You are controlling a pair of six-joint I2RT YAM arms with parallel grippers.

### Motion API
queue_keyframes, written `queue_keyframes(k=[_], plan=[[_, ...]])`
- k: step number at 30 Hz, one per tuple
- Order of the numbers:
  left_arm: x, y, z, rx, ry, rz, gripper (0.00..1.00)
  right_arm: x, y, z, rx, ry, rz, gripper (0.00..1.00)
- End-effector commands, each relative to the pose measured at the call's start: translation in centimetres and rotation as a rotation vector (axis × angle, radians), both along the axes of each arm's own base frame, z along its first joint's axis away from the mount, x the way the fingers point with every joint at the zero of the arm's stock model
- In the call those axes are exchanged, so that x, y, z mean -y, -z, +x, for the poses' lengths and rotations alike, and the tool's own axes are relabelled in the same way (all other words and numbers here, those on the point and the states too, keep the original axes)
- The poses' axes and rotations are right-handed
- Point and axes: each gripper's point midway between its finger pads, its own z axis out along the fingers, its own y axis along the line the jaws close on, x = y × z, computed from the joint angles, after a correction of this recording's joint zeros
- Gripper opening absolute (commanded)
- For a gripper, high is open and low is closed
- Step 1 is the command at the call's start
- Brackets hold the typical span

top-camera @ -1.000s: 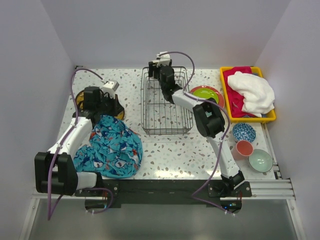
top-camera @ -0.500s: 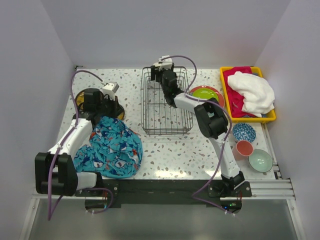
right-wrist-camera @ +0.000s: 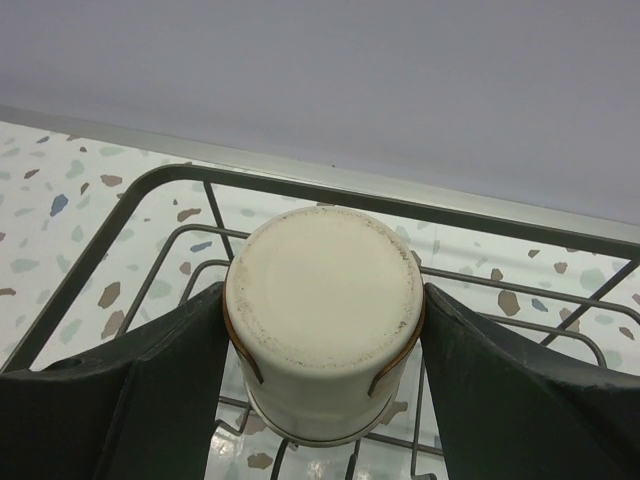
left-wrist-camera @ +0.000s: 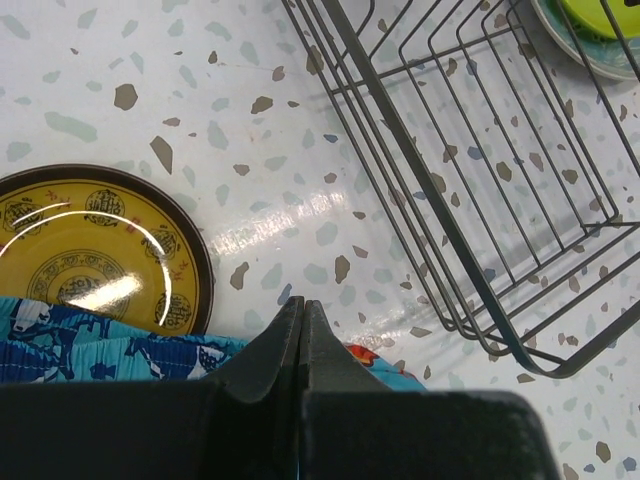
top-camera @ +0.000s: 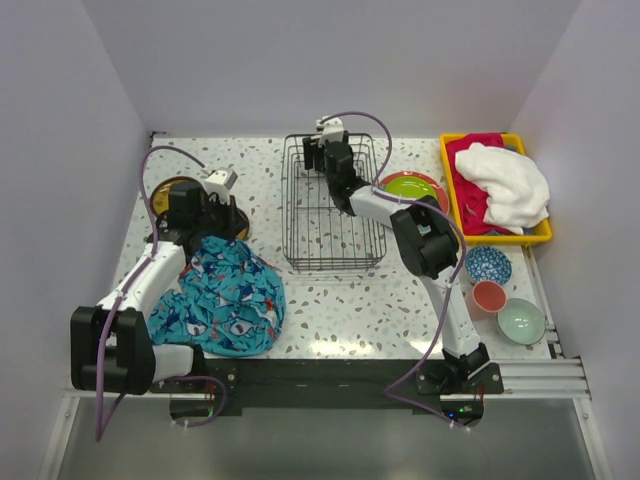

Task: Load the mixed dishes into the dish rack

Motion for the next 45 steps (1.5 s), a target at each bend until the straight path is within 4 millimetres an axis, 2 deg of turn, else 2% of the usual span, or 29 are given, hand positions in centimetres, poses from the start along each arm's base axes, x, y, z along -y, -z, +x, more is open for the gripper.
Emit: queue_keyframes(k=[1, 8, 9, 10, 11, 12, 13, 14, 16, 17, 18, 20, 21, 23, 24, 25, 28, 32, 34, 39, 40, 41, 44, 45], plan=[[-0.1, -1.5, 0.6, 0.066, -0.009, -0.022, 0.00, -0.5, -2.8, -0.3, 0.022, -0.006, 0.017, 0.00], [-0.2, -1.0, 0.5, 0.062, -0.017, -0.025, 0.06, -1.0, -0.3, -0.4, -0.038, -0.023, -0.003, 0.00], [-0.2, -1.0, 0.4, 0.060, -0.015, -0.026, 0.09, -1.0, -0.3, -0.5, -0.042, -0.023, -0.005, 0.22], [-0.2, -1.1, 0.6, 0.066, -0.017, -0.028, 0.20, -0.9, -0.2, -0.5, -0.048, -0.026, -0.010, 0.32], [-0.1, -1.1, 0.5, 0.064, -0.018, -0.032, 0.25, -1.1, -1.0, -0.7, -0.043, -0.037, -0.008, 0.39], [-0.1, -1.4, 0.7, 0.071, -0.021, -0.032, 0.28, -1.1, -1.5, -0.7, -0.041, -0.043, -0.005, 0.51], [-0.2, -1.6, 0.8, 0.076, -0.024, -0.034, 0.35, -1.1, -2.0, -1.0, -0.044, -0.052, -0.007, 0.54], [-0.1, -2.0, 1.0, 0.086, -0.026, -0.038, 0.39, -1.1, -3.9, -1.2, -0.024, -0.061, 0.005, 0.58], [-0.1, -2.8, 1.5, 0.115, -0.025, -0.042, 0.44, -1.3, -5.4, -2.0, -0.036, -0.091, -0.003, 0.66], [0.1, -3.1, 1.7, 0.127, -0.018, -0.047, 0.45, -1.2, -6.2, -2.2, -0.041, -0.095, -0.002, 0.67], [0.1, -3.6, 2.0, 0.142, -0.015, -0.050, 0.47, -1.2, -8.3, -2.8, -0.028, -0.108, 0.014, 0.68], [0.2, -4.9, 2.9, 0.190, -0.014, -0.057, 0.49, -0.8, -9.4, -3.6, -0.061, -0.115, -0.005, 0.72], [0.2, -5.1, 3.0, 0.197, -0.018, -0.062, 0.52, -0.4, -11.3, -4.2, -0.054, -0.117, 0.001, 0.74], [0.5, -5.7, 3.4, 0.210, -0.014, -0.078, 0.54, -0.5, -11.3, -5.5, -0.112, -0.159, -0.030, 0.81], [0.6, -5.6, 3.4, 0.207, -0.011, -0.083, 0.55, -0.6, -12.0, -6.0, -0.115, -0.184, -0.044, 0.89], [0.6, -6.0, 3.6, 0.223, -0.012, -0.093, 0.56, -0.2, -11.1, -6.8, -0.173, -0.203, -0.075, 0.97], [1.1, -6.5, 3.5, 0.242, 0.006, -0.119, 0.57, -0.1, -10.0, -8.7, -0.251, -0.261, -0.102, 0.99], [1.2, -7.4, 3.1, 0.273, 0.011, -0.131, 0.57, 0.9, -8.0, -9.2, -0.294, -0.224, -0.119, 0.99], [1.2, -7.7, 2.7, 0.276, 0.017, -0.127, 0.57, 1.2, -7.8, -9.3, -0.306, -0.206, -0.112, 0.99], [1.1, -7.9, 2.1, 0.290, 0.029, -0.110, 0.57, 2.3, -10.1, -9.7, -0.266, -0.199, -0.126, 0.99], [1.1, -8.0, 2.1, 0.295, 0.030, -0.109, 0.57, 2.7, -10.0, -9.8, -0.271, -0.193, -0.131, 0.92], [1.0, -7.6, 2.1, 0.291, 0.023, -0.105, 0.57, 3.2, -10.1, -9.8, -0.268, -0.182, -0.133, 0.91], [1.0, -7.3, 2.0, 0.293, 0.022, -0.105, 0.57, 4.3, -8.7, -9.4, -0.285, -0.141, -0.183, 0.99], [1.0, -7.2, 2.0, 0.291, 0.021, -0.106, 0.57, 4.8, -7.8, -9.0, -0.299, -0.107, -0.200, 0.98]])
